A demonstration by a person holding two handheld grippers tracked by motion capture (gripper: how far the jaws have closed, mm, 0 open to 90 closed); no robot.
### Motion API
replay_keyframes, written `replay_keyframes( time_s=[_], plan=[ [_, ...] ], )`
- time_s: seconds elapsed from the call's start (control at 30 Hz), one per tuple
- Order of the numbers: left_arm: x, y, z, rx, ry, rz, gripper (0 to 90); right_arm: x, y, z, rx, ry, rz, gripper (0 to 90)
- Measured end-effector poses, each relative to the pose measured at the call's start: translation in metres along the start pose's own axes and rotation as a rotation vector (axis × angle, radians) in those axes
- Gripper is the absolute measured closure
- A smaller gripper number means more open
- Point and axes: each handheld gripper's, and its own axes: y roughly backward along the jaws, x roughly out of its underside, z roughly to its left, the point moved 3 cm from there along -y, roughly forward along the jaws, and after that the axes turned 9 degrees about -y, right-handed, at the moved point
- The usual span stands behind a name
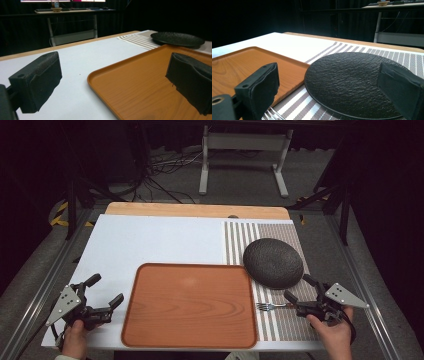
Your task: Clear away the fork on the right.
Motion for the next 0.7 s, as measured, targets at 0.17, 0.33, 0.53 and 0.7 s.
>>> replay_keyframes(
  time_s=[0.17, 0.33, 0.53, 0.7],
  plan=[
    [-0.0016, -0.0019, 0.0004, -0.002, -0.006, -0.003, 0.9, 0.0022, 0.0019, 0.0014, -0.002, -0.002, 0.014, 5.5],
    [-0.0018, -0.0036, -0.0008, 0.003, -0.037, 0.015, 0.9, 0.0033, 0.0029, 0.0021, 0.000, 0.002, 0.024, 5.4],
    [-0.0022, -0.0041, -0.0011, 0.005, -0.038, 0.015, 0.9, 0.0037, 0.0047, 0.0019, -0.001, 0.005, 0.027, 5.2],
    [-0.0021, -0.0049, -0.0013, 0.003, -0.037, 0.015, 0.9, 0.0040, 0.0020, 0.0014, -0.006, 0.013, 0.046, 4.7]
  ],
)
